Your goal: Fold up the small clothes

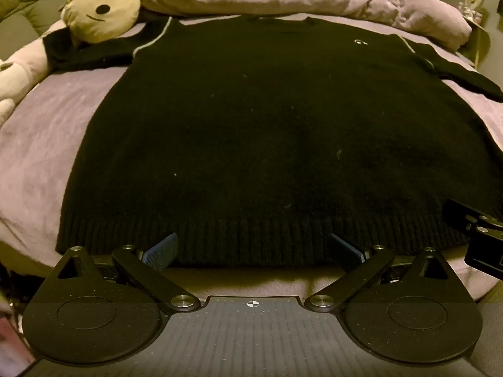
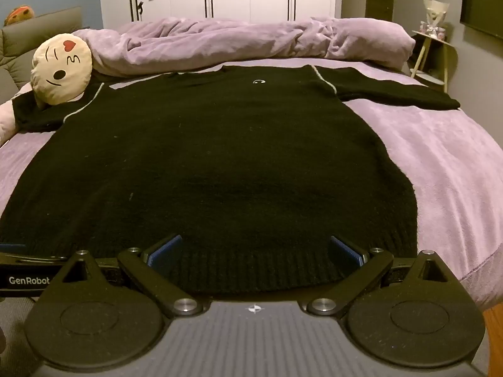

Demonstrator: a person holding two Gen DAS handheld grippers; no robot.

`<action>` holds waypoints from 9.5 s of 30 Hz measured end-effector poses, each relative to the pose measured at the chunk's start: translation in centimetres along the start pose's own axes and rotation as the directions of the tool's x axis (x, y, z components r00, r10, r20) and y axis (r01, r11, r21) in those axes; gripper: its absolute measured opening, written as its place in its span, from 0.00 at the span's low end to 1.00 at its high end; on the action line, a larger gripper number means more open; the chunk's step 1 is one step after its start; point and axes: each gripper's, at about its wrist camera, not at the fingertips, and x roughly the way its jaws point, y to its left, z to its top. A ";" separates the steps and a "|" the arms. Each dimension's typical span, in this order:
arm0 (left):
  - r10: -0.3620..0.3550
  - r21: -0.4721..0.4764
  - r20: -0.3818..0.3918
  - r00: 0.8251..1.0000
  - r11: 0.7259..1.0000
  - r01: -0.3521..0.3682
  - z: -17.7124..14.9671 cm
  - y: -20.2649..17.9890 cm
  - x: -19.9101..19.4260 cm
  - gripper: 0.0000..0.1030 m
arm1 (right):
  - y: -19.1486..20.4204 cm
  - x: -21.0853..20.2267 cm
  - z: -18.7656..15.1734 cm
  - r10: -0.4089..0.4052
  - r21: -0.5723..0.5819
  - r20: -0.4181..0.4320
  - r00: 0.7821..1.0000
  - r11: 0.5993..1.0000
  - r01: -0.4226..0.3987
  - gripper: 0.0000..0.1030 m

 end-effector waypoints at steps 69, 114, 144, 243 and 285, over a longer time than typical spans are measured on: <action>0.001 -0.029 -0.011 1.000 1.000 -0.001 0.5 0.2 -0.3 1.00 | -0.3 -0.2 0.3 -0.003 0.017 0.005 1.000 1.000 0.002 0.96; -0.004 -0.020 0.102 0.995 1.000 0.006 12.6 -2.2 4.9 1.00 | -6.7 11.1 4.3 0.158 0.114 -0.249 0.956 0.984 -0.134 0.96; 0.048 -0.085 -0.020 0.999 0.995 -0.050 16.7 -6.0 14.3 1.00 | -48.6 28.6 17.6 -0.205 0.932 0.168 0.964 0.353 -0.087 0.09; -0.124 -0.237 0.185 0.975 0.957 0.166 29.2 7.6 22.1 0.29 | -5.5 23.5 15.4 0.041 0.173 0.167 0.985 0.982 -0.070 0.38; 0.124 -0.167 0.512 0.850 0.985 -0.042 33.2 26.6 15.3 0.11 | -4.1 26.1 13.1 0.020 0.131 0.211 0.977 0.990 -0.048 0.60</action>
